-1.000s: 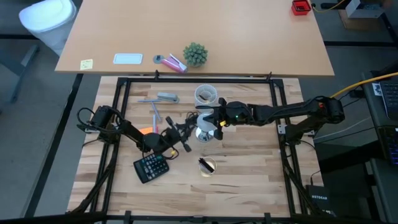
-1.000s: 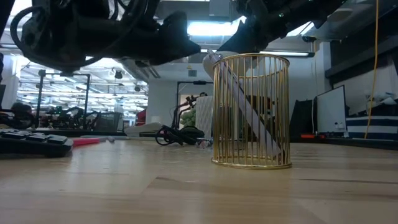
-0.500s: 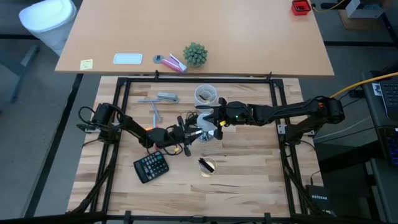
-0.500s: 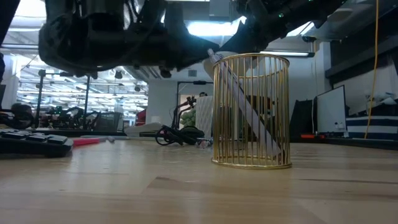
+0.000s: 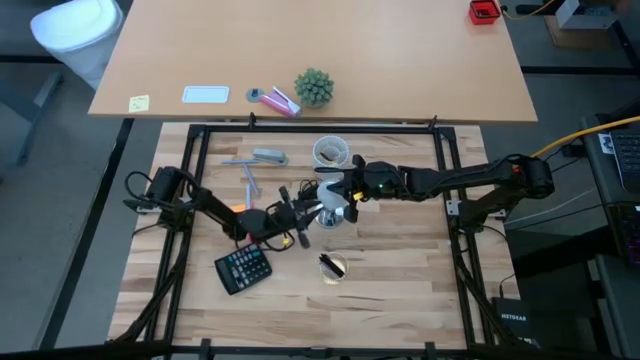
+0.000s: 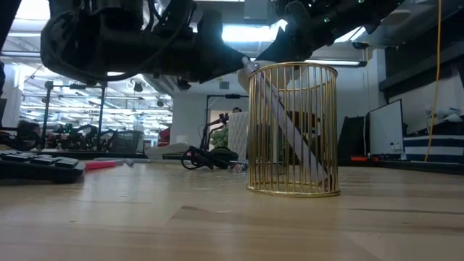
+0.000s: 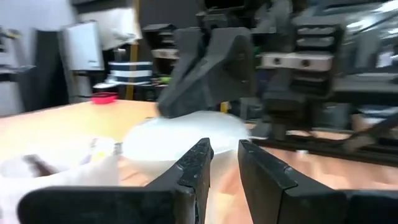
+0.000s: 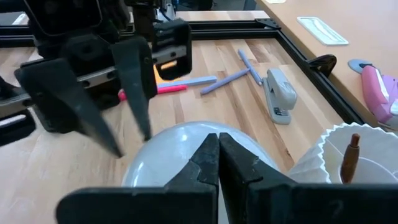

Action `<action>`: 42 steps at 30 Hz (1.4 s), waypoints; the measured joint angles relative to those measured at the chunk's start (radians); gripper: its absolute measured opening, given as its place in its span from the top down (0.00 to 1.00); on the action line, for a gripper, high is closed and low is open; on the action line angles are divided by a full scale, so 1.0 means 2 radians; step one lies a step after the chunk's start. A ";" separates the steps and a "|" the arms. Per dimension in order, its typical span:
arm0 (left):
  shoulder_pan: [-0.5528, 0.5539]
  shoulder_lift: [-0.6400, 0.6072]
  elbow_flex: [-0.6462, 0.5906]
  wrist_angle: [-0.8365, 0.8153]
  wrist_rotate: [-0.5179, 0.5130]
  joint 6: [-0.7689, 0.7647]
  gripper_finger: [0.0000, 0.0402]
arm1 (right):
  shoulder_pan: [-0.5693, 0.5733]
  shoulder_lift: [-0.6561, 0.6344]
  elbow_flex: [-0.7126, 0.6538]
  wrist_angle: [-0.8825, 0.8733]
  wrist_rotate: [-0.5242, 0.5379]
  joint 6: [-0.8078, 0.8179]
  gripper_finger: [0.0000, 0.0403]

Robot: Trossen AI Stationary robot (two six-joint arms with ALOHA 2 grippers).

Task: Screw lightbulb
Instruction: Insert the lightbulb into the lamp

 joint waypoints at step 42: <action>0.011 0.001 0.001 0.002 0.153 -0.037 0.81 | 0.001 0.000 0.000 0.000 -0.005 0.000 0.99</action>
